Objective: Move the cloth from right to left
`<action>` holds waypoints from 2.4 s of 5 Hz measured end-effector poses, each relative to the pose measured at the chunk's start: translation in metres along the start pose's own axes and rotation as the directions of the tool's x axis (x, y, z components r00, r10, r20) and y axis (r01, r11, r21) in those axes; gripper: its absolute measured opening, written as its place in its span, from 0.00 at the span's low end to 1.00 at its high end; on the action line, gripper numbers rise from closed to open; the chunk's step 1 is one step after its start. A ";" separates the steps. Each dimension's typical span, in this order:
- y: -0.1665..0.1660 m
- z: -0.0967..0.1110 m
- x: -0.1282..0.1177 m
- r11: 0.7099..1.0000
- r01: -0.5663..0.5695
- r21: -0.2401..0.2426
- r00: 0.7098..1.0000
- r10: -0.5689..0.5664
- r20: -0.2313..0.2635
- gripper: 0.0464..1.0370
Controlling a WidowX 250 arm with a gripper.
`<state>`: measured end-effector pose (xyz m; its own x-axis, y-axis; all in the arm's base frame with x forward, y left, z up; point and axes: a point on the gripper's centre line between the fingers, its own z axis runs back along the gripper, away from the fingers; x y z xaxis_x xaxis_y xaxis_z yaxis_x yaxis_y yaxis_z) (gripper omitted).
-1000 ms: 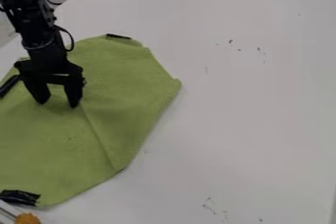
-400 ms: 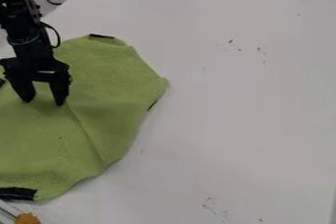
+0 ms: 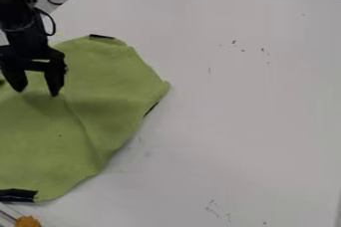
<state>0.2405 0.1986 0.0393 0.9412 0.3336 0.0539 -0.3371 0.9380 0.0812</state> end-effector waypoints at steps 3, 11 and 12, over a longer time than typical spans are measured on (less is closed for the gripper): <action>-0.019 0.047 0.012 1.000 -0.021 0.021 1.000 0.020 0.022 0.96; -0.231 0.096 -0.004 0.999 0.037 -0.032 0.999 -0.038 -0.022 0.96; -0.236 0.091 -0.006 0.999 0.029 -0.037 0.999 -0.030 -0.043 0.96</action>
